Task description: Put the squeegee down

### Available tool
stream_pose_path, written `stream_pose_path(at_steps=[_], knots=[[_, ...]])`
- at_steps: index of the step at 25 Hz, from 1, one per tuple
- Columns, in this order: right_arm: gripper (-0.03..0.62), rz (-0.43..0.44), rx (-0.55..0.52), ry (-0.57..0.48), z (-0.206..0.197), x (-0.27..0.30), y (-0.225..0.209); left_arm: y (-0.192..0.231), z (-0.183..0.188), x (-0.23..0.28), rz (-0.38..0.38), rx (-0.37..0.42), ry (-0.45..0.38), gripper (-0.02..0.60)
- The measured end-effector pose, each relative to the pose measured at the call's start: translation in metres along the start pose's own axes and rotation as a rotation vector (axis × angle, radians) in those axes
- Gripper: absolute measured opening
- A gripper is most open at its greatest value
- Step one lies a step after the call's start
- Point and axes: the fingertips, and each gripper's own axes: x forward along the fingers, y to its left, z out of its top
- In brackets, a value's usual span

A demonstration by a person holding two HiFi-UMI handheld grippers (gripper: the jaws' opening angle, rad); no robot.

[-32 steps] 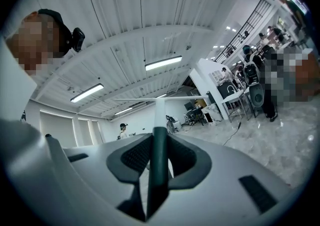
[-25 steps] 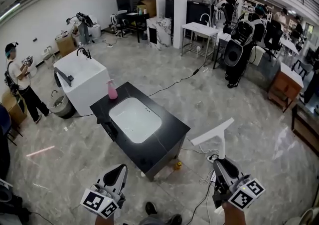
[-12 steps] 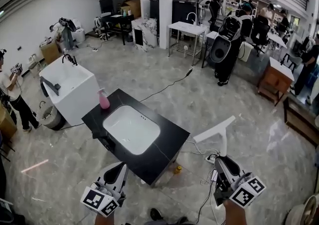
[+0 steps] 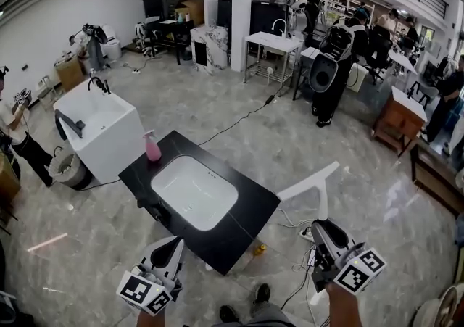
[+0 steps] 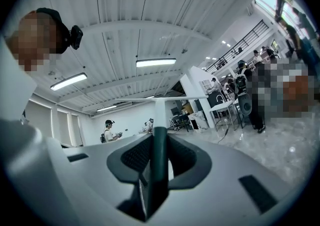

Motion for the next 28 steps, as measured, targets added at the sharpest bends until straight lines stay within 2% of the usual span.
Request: stream_pose_path(at_steps=[15,28], knots=[[0.094,0.087,0.039,0.081,-0.019,0.085,-0.048,0.030,-0.013,0.024,0.114,-0.024,0.041,0.005],[0.094,0.132,0.071,0.188,-0.066,0.148,-0.089,0.063,-0.049,0.031,0.229,-0.079,0.105,0.005]])
